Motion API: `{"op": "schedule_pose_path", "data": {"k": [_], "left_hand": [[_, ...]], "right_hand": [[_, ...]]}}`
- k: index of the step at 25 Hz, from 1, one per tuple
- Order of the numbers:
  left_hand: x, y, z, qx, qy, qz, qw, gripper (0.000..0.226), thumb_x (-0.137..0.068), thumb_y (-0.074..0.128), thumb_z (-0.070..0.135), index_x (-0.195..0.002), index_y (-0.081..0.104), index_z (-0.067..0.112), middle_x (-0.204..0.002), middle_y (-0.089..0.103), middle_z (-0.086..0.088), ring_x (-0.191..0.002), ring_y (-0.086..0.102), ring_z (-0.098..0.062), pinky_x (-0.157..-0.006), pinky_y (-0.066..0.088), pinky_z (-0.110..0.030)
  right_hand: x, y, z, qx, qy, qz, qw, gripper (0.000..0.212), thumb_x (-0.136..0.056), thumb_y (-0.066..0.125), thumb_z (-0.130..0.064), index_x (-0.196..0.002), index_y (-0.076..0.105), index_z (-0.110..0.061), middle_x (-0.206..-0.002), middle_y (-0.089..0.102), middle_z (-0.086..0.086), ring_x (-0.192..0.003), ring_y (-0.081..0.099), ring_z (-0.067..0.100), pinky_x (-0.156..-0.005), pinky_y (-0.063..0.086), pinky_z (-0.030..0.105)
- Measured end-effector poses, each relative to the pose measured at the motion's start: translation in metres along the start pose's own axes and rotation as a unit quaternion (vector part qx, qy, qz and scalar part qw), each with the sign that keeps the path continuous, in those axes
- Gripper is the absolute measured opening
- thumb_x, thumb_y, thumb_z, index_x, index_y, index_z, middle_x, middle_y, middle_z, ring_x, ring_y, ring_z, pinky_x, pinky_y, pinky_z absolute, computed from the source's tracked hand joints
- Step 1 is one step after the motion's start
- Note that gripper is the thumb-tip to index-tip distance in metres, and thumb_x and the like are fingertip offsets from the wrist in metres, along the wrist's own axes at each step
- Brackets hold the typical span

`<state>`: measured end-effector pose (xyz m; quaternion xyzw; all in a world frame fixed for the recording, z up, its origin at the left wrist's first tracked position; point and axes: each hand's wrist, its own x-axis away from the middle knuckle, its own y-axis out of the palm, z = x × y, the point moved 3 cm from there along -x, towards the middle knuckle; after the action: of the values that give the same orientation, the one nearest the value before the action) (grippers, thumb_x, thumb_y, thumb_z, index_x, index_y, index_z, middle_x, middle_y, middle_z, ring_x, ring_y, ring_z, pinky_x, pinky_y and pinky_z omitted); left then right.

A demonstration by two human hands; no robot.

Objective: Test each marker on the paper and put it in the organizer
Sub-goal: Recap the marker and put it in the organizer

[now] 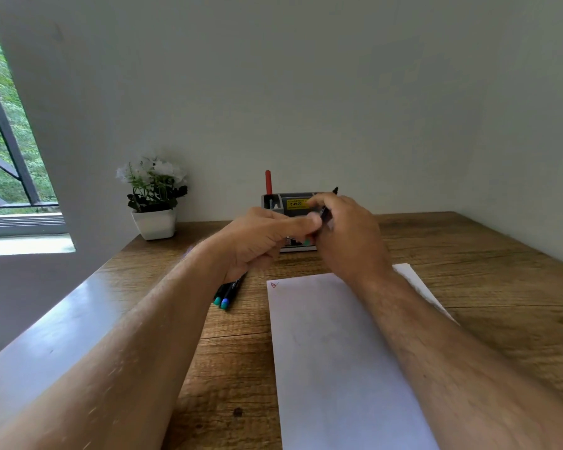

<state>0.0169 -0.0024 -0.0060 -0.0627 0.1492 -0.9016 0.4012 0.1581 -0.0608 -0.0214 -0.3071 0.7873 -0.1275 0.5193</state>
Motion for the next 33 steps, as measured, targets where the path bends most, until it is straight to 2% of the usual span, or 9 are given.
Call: {"op": "schedule_pose_path", "data": {"k": [2,4,7,9,13,20,23,27,33], "left_hand": [[0.001,-0.008,0.002,-0.038,0.005,0.057,0.998,0.044,-0.075,0.068,0.060,-0.085,0.079,0.019,-0.050,0.037,0.008,-0.046,0.026,-0.011,-0.042,0.026,-0.023],[0.000,-0.014,0.001,-0.139,-0.002,0.103,0.985,0.031,-0.079,0.071,0.053,-0.083,0.078,0.023,-0.055,0.052,0.012,-0.051,0.041,-0.008,-0.050,0.036,-0.023],[-0.004,-0.017,-0.004,-0.266,-0.024,0.101,0.959,0.010,-0.074,0.082,0.034,-0.076,0.075,0.027,-0.084,0.070,0.008,-0.089,0.061,-0.011,-0.080,0.044,-0.031],[-0.006,-0.018,-0.008,-0.312,-0.038,0.087,0.945,0.009,-0.072,0.084,0.027,-0.076,0.076,0.027,-0.085,0.071,0.009,-0.093,0.061,-0.011,-0.089,0.045,-0.033],[-0.005,-0.020,-0.012,-0.342,-0.066,0.045,0.936,0.010,-0.073,0.083,0.024,-0.081,0.078,0.026,-0.090,0.072,0.010,-0.098,0.060,-0.011,-0.103,0.042,-0.043],[-0.003,-0.015,-0.011,-0.398,-0.068,0.012,0.915,0.020,-0.078,0.079,0.019,-0.098,0.078,0.020,-0.102,0.072,0.008,-0.105,0.058,-0.011,-0.104,0.039,-0.038],[-0.004,-0.012,-0.013,-0.408,-0.070,0.006,0.910,0.020,-0.078,0.079,0.019,-0.098,0.078,0.018,-0.104,0.073,0.005,-0.107,0.059,-0.013,-0.103,0.040,-0.037],[-0.006,-0.010,-0.013,-0.426,-0.070,-0.002,0.902,0.020,-0.078,0.079,0.020,-0.098,0.077,0.021,-0.105,0.073,0.006,-0.107,0.059,-0.014,-0.097,0.041,-0.034],[-0.005,-0.006,-0.010,-0.437,-0.069,-0.012,0.897,0.022,-0.080,0.078,0.019,-0.102,0.076,0.019,-0.105,0.071,0.007,-0.096,0.054,-0.007,-0.090,0.036,-0.027]], "right_hand": [[-0.001,-0.003,-0.001,-0.031,0.040,0.027,0.998,0.021,-0.098,0.057,-0.028,-0.109,0.071,-0.017,-0.094,0.072,-0.001,-0.083,0.066,0.009,-0.067,0.049,0.017],[0.001,0.000,-0.001,-0.133,0.107,0.003,0.985,0.028,-0.100,0.052,-0.034,-0.095,0.075,-0.018,-0.072,0.069,-0.002,-0.063,0.065,0.007,-0.054,0.044,0.017],[0.009,0.004,-0.008,-0.337,0.194,-0.053,0.920,0.027,-0.098,0.050,-0.018,-0.090,0.074,-0.008,-0.069,0.069,0.016,-0.052,0.061,0.019,-0.042,0.044,0.024],[0.012,0.001,-0.012,-0.373,0.184,-0.084,0.906,0.024,-0.096,0.049,-0.009,-0.086,0.068,0.000,-0.066,0.064,0.022,-0.048,0.057,0.024,-0.040,0.044,0.025],[0.018,0.001,-0.014,-0.385,0.181,-0.156,0.891,0.018,-0.094,0.049,-0.002,-0.077,0.054,-0.007,-0.061,0.062,0.018,-0.045,0.057,0.027,-0.041,0.045,0.028],[0.023,0.015,-0.014,-0.318,0.189,-0.259,0.892,0.020,-0.092,0.056,0.000,-0.074,0.057,-0.008,-0.066,0.066,0.019,-0.051,0.062,0.029,-0.046,0.050,0.029],[0.024,0.018,-0.012,-0.266,0.194,-0.265,0.906,0.019,-0.087,0.060,-0.006,-0.069,0.057,-0.011,-0.068,0.069,0.019,-0.049,0.060,0.022,-0.045,0.047,0.028],[0.024,0.019,-0.011,-0.168,0.165,-0.237,0.942,0.023,-0.075,0.066,-0.017,-0.054,0.057,-0.019,-0.055,0.065,-0.001,-0.044,0.053,0.002,-0.054,0.044,0.030],[0.024,0.020,-0.015,-0.141,0.152,-0.236,0.949,0.023,-0.080,0.065,-0.020,-0.059,0.056,-0.020,-0.053,0.062,-0.005,-0.048,0.054,0.001,-0.056,0.043,0.026]]}}
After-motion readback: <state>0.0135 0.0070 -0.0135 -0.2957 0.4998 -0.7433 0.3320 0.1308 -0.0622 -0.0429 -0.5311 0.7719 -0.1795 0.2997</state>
